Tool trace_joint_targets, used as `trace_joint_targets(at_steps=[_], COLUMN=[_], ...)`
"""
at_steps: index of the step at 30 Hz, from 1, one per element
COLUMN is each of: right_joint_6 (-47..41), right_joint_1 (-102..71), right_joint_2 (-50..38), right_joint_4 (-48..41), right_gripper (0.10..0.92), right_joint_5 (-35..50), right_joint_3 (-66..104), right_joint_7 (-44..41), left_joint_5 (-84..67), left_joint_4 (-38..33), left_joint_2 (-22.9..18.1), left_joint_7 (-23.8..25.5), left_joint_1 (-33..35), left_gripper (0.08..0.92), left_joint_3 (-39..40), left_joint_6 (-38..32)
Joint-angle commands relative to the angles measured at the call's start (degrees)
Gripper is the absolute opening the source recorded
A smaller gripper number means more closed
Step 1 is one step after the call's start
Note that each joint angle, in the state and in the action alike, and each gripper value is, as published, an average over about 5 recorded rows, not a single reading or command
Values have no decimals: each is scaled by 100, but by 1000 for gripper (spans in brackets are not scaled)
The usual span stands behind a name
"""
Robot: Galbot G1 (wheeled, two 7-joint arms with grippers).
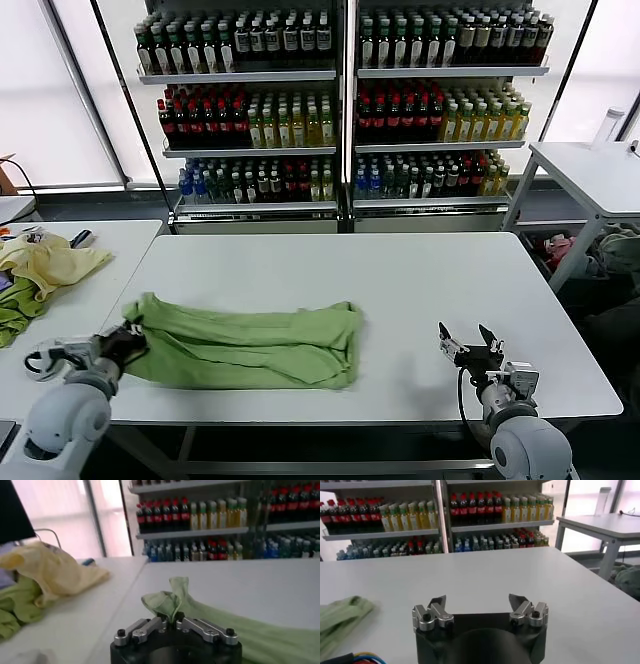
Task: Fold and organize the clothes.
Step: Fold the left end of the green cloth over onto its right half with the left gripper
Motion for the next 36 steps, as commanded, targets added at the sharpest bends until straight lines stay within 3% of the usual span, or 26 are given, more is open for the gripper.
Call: trace_joint_targets(at_steps=[1, 8, 17, 27, 32, 36], right_joint_6=[9, 33, 57, 76, 84, 87], right_joint_1=[5, -83, -140, -138, -119, -77], right_joint_2=[-5, -38, -108, -149, -187, -197], right_joint_4=[55, 118, 180, 171, 132, 83], right_gripper=[823, 823, 823, 823, 823, 823], right_joint_5=[5, -12, -6, 10, 33, 38], right_joint_3=[8, 77, 150, 151, 154, 132], right_joint_7=[-8, -19, -27, -26, -24, -22], left_joint_5=[-2132, -3272, -2875, -1341, -860, -520], left_joint_4=[-748, -1634, -1261, -206, -235, -304], left_joint_2=[313, -794, -1749, -2274, -2298, -2276], left_joint_7=[151, 15, -212, -492, -208, 95], left_joint_1=[-125, -152, -568, -1206, -1268, -1263], left_gripper=[132, 132, 132, 132, 150, 243], left_joint_3=[-567, 541, 1978, 2986, 3203, 3345], left_joint_6=[106, -4, -194, -241, -208, -255])
